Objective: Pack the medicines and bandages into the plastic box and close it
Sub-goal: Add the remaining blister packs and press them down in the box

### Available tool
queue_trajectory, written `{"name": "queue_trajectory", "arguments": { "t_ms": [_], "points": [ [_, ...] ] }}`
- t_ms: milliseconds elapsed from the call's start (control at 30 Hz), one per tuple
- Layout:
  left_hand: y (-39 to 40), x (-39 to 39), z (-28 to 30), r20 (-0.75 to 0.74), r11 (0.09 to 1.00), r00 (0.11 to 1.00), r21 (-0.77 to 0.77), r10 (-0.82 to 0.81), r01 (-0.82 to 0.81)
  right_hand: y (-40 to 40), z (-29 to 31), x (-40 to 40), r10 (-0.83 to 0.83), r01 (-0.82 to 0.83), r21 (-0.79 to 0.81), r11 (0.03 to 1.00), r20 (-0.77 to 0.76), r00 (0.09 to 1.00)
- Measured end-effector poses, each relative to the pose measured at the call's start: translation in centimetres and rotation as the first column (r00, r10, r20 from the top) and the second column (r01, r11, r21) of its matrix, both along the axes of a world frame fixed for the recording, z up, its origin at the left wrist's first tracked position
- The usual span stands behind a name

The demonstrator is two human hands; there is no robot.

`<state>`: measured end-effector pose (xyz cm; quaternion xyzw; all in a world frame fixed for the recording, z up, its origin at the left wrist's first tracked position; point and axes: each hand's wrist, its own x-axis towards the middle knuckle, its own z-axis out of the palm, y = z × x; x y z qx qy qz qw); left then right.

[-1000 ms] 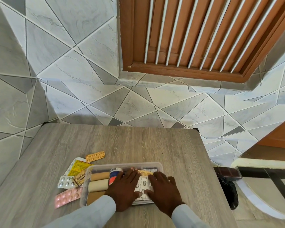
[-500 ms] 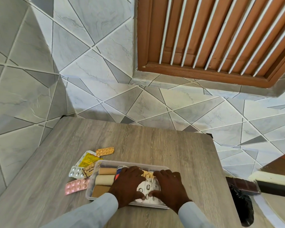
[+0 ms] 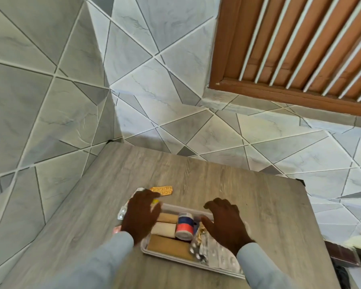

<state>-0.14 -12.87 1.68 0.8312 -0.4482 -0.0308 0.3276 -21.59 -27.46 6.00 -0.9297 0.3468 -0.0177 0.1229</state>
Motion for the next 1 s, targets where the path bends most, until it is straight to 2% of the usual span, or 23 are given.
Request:
{"name": "queue_trajectory", "arguments": {
  "t_ms": [33,100,167,267,367,500,633,767,900,1000],
  "points": [
    [0.6,2.2,-0.2,-0.071,0.997,0.995,0.046,0.065,-0.062,0.2,0.2,1.6,-0.003,0.003,0.022,1.000,0.007,1.000],
    [1.6,6.5,-0.4,-0.225,0.962,0.955,0.236,0.195,-0.141,0.9,0.3,5.4,-0.013,0.010,0.081,0.997,0.031,0.999],
    [2.2,9.0,-0.6,-0.292,0.897,0.926,0.432,0.239,-0.095,1.5,-0.1,8.9,-0.028,0.016,0.175,0.985,0.066,0.997],
    [2.2,10.6,-1.6,-0.357,0.846,0.912,0.532,0.201,0.022,1.7,-1.4,14.3,-0.060,0.040,0.271,0.962,0.066,0.996],
    [1.5,10.6,-2.4,-0.317,0.815,0.936,0.577,0.154,0.061,1.2,-2.6,18.4,-0.038,0.068,0.308,0.949,-0.101,0.994],
    [0.4,11.2,-3.0,-0.227,0.759,0.969,0.647,0.097,0.076,0.5,-4.1,21.7,-0.010,0.149,0.352,0.924,-0.369,0.929],
    [-0.5,11.6,-3.5,-0.245,0.761,0.965,0.642,0.091,0.091,0.3,-5.1,23.1,0.030,0.149,0.309,0.939,-0.506,0.862],
    [-1.0,12.7,-4.4,-0.367,0.773,0.922,0.618,0.125,0.141,0.9,-5.1,24.5,0.025,0.116,0.269,0.956,-0.470,0.882],
    [-0.8,13.9,-4.8,-0.545,0.837,0.824,0.515,0.155,0.183,1.6,-5.5,25.2,0.060,0.089,0.323,0.942,-0.422,0.905],
    [-0.4,14.7,-4.6,-0.692,0.906,0.699,0.393,0.179,0.158,1.9,-5.7,25.7,0.060,0.093,0.395,0.914,-0.357,0.932]
  ]
}}
